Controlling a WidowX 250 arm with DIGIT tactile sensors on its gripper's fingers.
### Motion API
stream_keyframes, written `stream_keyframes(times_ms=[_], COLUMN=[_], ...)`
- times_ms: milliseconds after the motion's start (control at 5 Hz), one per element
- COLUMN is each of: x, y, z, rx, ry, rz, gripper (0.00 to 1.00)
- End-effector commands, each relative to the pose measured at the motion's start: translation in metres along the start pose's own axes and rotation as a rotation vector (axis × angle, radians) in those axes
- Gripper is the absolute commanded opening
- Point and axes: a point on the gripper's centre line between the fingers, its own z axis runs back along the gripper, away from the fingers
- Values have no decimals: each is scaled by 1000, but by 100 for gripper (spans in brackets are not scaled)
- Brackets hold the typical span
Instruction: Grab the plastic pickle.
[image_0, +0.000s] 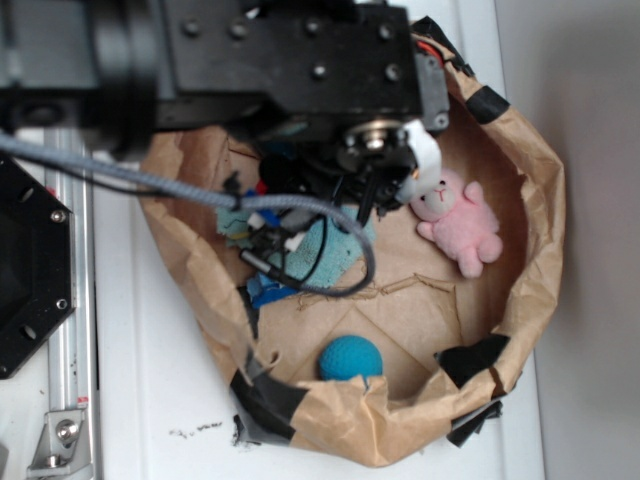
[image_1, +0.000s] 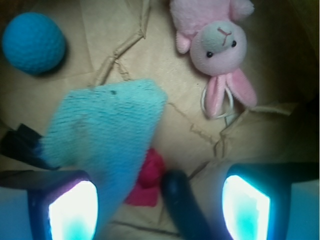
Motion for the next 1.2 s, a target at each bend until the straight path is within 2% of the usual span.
stream_keyframes(times_ms=[0, 400, 600, 800, 1000], x=[-22, -43, -53, -50, -49], y=[2, 3, 17, 16, 15], z=[-15, -45, -68, -68, -64], rx=[116, 100, 99, 138, 143], ry=[46, 178, 253, 246, 223], rz=[-108, -163, -51, -37, -40], gripper=[100, 100, 100, 0, 0])
